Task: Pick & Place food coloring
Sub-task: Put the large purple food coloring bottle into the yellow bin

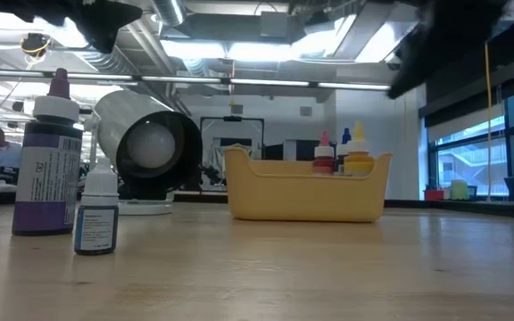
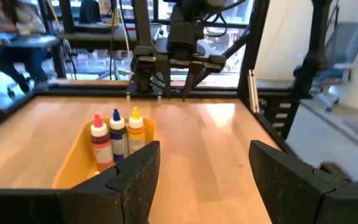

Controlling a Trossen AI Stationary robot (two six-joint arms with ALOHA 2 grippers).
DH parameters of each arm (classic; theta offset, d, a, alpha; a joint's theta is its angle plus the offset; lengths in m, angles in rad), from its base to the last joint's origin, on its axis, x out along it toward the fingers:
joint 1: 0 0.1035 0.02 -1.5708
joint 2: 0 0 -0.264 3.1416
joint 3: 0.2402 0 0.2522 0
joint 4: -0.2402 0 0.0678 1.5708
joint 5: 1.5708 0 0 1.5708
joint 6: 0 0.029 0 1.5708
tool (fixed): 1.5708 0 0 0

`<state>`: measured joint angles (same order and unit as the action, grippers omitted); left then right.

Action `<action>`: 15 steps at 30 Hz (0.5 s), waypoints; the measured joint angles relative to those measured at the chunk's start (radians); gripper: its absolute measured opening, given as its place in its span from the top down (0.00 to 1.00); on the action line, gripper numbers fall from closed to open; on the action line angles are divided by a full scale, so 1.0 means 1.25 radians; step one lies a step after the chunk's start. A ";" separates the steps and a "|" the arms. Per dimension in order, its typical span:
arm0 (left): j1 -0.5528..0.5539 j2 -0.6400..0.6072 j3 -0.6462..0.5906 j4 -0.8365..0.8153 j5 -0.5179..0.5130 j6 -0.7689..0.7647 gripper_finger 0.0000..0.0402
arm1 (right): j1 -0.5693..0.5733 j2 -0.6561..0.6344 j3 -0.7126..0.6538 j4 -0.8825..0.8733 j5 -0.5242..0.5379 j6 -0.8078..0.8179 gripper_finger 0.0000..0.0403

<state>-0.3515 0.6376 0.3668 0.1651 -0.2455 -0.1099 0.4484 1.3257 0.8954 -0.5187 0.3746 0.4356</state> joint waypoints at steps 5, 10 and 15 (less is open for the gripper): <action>0.000 0.003 0.000 0.010 0.001 -0.068 0.40 | 0.045 -0.066 -0.105 0.085 -0.012 0.007 0.67; -0.009 0.071 0.001 0.097 0.012 -0.067 0.40 | 0.046 -0.065 -0.190 0.246 -0.013 -0.046 0.67; -0.045 0.187 0.043 0.129 0.052 -0.023 0.40 | 0.034 -0.061 -0.236 0.365 -0.017 -0.104 0.67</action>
<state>-0.4084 0.8718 0.4211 0.3269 -0.1799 -0.1382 0.4915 1.2500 0.6007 -0.0628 0.3534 0.3055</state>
